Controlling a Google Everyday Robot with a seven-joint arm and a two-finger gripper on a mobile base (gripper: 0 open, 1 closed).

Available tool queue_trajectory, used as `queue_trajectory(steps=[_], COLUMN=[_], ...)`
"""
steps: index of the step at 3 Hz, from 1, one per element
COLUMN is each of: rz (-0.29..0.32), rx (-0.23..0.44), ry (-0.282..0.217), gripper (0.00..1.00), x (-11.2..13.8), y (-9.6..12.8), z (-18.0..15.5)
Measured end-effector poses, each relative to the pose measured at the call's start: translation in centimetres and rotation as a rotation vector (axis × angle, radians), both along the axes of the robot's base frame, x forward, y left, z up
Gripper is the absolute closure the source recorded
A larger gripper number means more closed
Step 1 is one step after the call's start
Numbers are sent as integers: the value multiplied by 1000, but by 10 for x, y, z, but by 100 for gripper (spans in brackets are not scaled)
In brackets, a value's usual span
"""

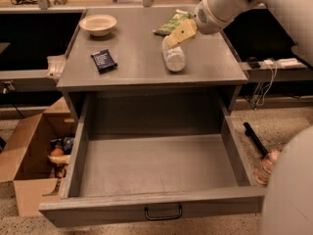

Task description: Place blue plastic bottle into top drawer

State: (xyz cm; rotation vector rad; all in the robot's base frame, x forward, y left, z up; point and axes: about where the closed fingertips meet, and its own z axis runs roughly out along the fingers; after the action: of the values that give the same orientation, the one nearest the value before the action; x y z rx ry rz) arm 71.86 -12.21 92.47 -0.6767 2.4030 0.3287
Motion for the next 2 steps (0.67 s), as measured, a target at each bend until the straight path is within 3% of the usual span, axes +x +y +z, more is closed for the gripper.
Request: queue_trajectory(steps=[1, 2], rz=[-85, -115], rx=[-41, -63], ry=[69, 117], gripper=[0, 0], x=[25, 42], y=[15, 32], z=[-25, -46])
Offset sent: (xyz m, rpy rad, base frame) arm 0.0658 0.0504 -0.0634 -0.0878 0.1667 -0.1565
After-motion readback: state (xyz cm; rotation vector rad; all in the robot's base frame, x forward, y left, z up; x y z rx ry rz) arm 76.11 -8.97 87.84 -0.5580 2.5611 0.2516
